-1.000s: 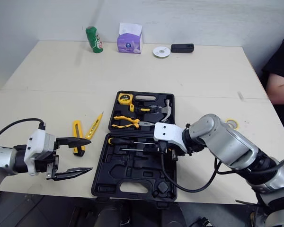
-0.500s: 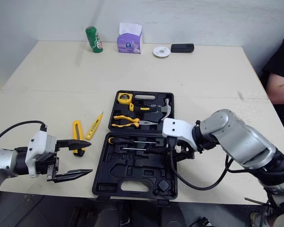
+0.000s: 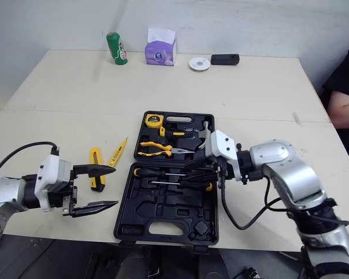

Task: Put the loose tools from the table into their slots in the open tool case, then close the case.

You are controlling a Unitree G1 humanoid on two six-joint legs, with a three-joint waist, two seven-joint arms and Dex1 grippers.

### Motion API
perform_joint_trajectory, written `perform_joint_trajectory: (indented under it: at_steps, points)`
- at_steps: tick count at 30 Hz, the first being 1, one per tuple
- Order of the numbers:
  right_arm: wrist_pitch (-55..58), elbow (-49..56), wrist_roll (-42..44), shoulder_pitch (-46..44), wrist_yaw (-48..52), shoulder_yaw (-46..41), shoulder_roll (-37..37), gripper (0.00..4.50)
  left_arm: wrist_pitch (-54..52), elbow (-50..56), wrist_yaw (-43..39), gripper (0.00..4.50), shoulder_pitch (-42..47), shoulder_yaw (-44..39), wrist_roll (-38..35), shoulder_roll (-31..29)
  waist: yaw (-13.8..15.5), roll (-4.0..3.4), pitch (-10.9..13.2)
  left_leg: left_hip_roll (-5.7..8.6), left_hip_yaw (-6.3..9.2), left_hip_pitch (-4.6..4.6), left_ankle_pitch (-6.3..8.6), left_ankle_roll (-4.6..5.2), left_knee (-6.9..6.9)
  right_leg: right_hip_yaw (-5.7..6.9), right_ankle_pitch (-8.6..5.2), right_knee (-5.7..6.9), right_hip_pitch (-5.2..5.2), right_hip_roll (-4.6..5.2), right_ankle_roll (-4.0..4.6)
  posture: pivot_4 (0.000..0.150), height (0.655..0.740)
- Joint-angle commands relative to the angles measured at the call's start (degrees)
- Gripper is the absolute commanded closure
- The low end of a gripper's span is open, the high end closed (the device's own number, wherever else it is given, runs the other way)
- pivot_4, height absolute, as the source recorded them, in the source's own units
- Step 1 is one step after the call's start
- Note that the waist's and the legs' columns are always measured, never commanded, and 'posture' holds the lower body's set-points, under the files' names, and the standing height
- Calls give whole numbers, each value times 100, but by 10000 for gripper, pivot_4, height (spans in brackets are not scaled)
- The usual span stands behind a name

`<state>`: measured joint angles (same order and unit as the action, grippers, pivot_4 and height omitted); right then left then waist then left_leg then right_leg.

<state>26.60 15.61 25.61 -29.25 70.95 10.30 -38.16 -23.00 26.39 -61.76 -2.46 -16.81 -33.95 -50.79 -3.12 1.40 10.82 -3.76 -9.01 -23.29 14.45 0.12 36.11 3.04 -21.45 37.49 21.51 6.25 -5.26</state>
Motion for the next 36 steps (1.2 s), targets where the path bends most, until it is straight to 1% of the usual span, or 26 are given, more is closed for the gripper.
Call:
perform_joint_trajectory:
  at_steps: [1, 5, 9, 13, 18, 24, 28, 31, 36]
  points:
    - [-916, -304, -332, 139, 101, 233, 278, 44611, 114, 43, 39, 0, 88, 64, 51, 34, -5, 0, 0, 0, -1, 0, 0, 0, 0, 0, 0, 0, 0, -2, 0, 1500, 7400]
    - [-1362, -692, -570, 175, 104, 416, 510, 44611, 127, 46, 57, 0, 84, 79, 76, 41, -6, 1, 0, -1, -1, 1, -2, -1, 5, 0, 0, 7, 2, -3, -1, 1500, 7400]
    - [-1182, -947, -680, 151, 74, 596, 565, 44611, 182, 127, 83, 0, -25, 71, 126, 43, -4, 1, 0, -1, -1, 1, -2, -2, 6, 0, 0, 8, 1, -3, 0, 1500, 7400]
    - [-1348, -1208, -863, 105, 80, 714, 627, 44611, 160, 209, 138, 0, -48, 75, 104, 42, -5, 1, 0, -2, 0, 2, -3, -3, 5, -1, 0, 9, 1, -3, 0, 1500, 7400]
    - [-1239, -1385, -1038, 197, -11, 742, 604, 44611, 140, 261, 132, 0, -181, -1, 115, -15, -6, 1, 0, -2, 0, 2, -3, -3, 5, -1, 0, 9, 1, -3, 0, 1500, 7400]
    - [-1030, -1482, -983, 321, -186, 696, 749, 44611, 138, 303, 133, 0, -303, -94, 105, -56, -5, 6, -3, -2, 1, 4, -3, -4, 5, -1, 0, 10, 0, -2, 0, 1500, 7400]
    - [-924, -1613, -1309, 383, -216, 953, 645, 44611, 128, 327, 153, 0, -308, -97, 119, -66, -8, 11, -7, -2, 1, 9, -3, -4, 4, -2, 0, 11, -5, -2, 0, 1500, 7400]
    - [-695, -1701, -1585, 343, -476, 1102, 643, 44611, 127, 337, 167, 0, -304, -87, 140, -73, -13, 19, -12, -3, 1, 15, -3, -5, 3, -2, 0, 11, -8, -2, 1, 1500, 7400]
    - [-504, -1552, -1757, 344, -455, 1367, 496, 44611, 115, 358, 184, 0, -328, -103, 143, -86, -14, 42, -30, -4, 6, 34, -3, -9, 0, -1, -1, 14, -24, 0, 5, 1500, 7400]
